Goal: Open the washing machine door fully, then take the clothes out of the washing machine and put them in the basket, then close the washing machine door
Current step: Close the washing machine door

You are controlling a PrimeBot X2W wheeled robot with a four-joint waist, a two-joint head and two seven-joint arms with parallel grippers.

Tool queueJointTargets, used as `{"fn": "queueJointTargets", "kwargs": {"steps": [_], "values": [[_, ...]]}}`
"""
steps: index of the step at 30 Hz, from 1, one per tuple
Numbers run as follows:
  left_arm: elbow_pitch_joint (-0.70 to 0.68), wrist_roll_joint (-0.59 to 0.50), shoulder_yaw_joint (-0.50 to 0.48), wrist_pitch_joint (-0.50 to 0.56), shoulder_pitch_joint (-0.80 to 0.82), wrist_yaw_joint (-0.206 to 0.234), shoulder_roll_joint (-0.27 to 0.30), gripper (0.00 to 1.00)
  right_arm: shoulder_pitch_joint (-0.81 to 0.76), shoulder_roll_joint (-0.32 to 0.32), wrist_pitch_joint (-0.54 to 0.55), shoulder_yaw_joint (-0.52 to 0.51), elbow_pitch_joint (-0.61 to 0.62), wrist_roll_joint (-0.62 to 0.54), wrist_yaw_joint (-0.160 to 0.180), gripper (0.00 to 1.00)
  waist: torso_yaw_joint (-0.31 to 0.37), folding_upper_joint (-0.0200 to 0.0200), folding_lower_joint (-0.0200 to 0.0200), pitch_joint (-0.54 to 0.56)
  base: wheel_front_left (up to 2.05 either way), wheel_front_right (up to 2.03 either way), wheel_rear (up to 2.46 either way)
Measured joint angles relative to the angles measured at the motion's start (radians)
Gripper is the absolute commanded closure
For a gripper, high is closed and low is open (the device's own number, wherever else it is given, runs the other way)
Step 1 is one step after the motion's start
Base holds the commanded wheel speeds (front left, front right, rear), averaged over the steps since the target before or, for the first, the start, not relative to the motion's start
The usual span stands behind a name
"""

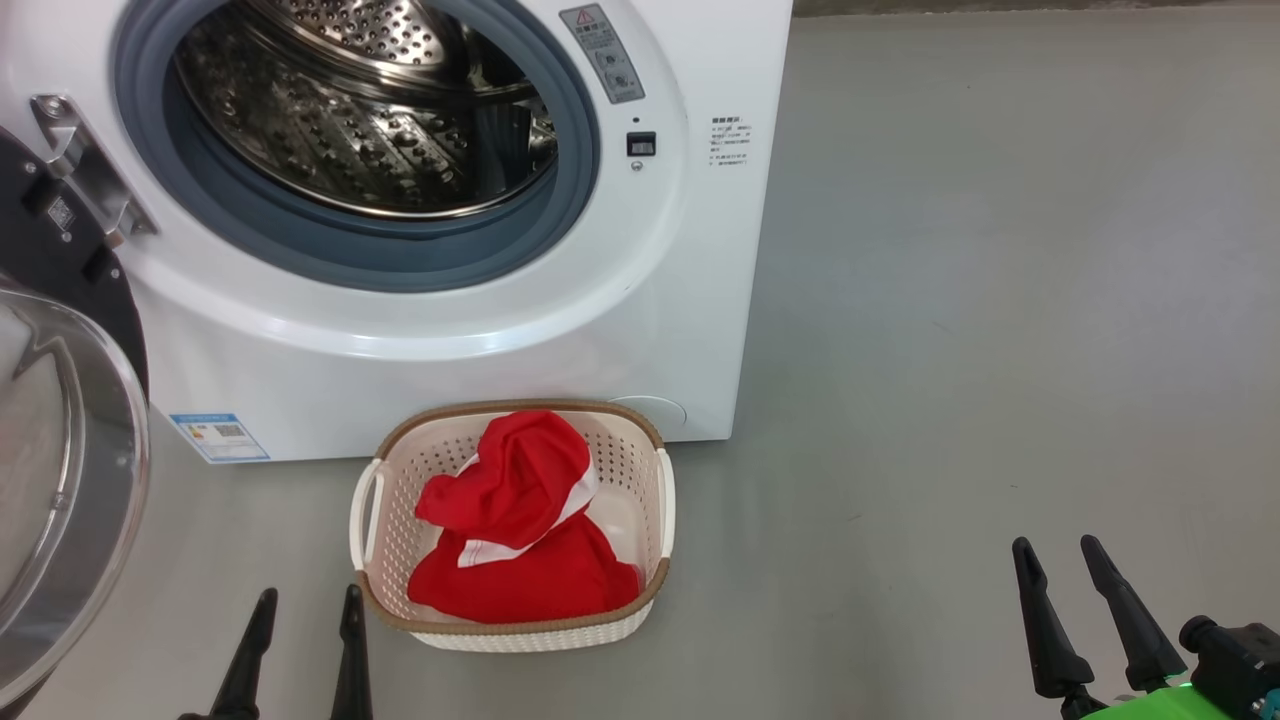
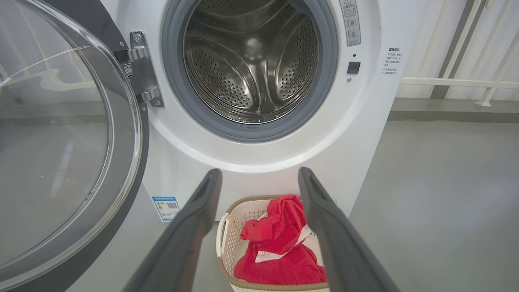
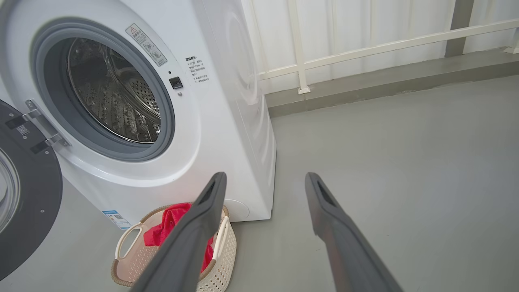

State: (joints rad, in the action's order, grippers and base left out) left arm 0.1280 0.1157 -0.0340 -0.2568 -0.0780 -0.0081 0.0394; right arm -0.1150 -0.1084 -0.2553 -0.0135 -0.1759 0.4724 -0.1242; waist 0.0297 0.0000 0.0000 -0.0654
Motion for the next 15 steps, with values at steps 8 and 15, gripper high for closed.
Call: {"fn": "queueJointTargets", "kwargs": {"steps": [8, 15], "values": [[0.009, 0.011, 0.009, 0.000, 0.001, 0.007, 0.000, 0.00, 0.000, 0.000, 0.000, 0.001, 0.000, 0.000, 0.000, 0.00, -0.023, 0.0000, 0.0000, 0.001, 0.00, 0.00, 0.00], [0.021, 0.028, 0.030, 0.000, 0.001, 0.030, 0.000, 0.00, 0.000, -0.005, 0.000, 0.024, -0.005, 0.000, 0.000, 0.00, -0.077, 0.0000, 0.0000, 0.006, 0.00, 0.00, 0.00]]}}
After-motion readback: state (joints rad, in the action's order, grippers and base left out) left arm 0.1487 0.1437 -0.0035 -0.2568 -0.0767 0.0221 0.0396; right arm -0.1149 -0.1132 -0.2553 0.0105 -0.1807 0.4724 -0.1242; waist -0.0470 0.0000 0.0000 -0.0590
